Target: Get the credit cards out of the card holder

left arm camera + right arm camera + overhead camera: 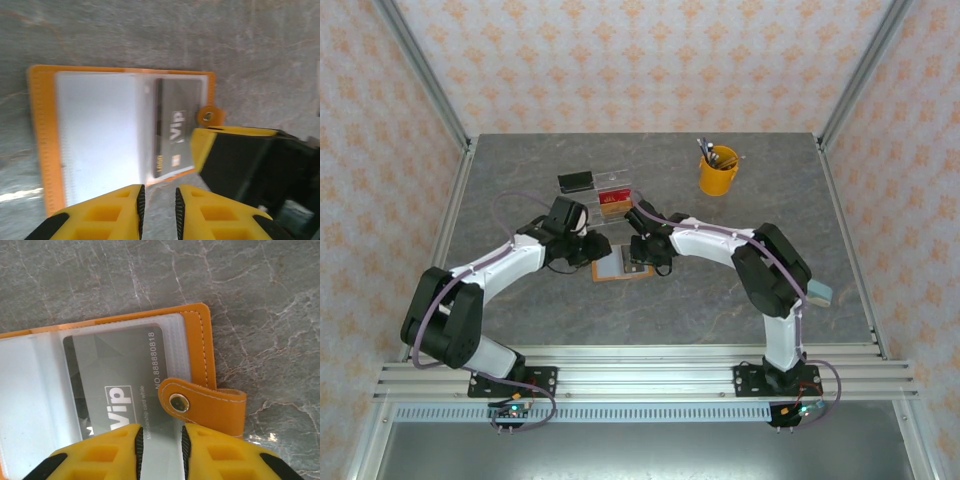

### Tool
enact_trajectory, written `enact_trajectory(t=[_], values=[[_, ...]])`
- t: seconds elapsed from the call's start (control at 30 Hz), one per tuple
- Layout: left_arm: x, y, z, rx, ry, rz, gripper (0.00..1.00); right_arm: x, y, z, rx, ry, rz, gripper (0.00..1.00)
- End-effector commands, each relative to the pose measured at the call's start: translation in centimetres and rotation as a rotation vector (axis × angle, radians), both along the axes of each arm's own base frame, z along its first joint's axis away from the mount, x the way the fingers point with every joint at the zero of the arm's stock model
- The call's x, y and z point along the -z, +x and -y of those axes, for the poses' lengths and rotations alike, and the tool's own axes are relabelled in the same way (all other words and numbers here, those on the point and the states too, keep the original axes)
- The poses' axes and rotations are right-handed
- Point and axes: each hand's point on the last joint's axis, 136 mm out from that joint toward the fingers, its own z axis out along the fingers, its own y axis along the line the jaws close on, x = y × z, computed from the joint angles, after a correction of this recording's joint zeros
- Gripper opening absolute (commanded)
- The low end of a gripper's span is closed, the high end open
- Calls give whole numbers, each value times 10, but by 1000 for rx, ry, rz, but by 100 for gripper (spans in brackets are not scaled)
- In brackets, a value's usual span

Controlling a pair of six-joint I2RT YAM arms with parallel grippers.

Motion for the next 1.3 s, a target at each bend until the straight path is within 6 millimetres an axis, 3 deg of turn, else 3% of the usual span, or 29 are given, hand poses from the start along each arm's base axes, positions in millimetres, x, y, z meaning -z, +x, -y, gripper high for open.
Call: enact_trajectory(t=[0.0, 0.23, 0.43, 0.6, 0.77, 1.27], values=[[3, 4, 21, 4, -85, -18, 25, 4, 1, 6, 1, -50, -3, 27], [25, 6, 36, 15, -85, -71, 15, 5, -4, 0, -21, -16, -26, 27], [41, 7, 34, 1, -57, -103, 14, -11, -4, 4, -19, 4, 8, 28], [40, 10, 34, -4, -49, -99, 13, -22, -11, 10, -46, 19, 35, 32], [42, 12, 35, -2, -50, -104, 12, -14, -19, 7, -64, 39, 4, 33], [45, 21, 39, -5, -49, -116, 10, -6, -3, 0, -79, 4, 8, 29]])
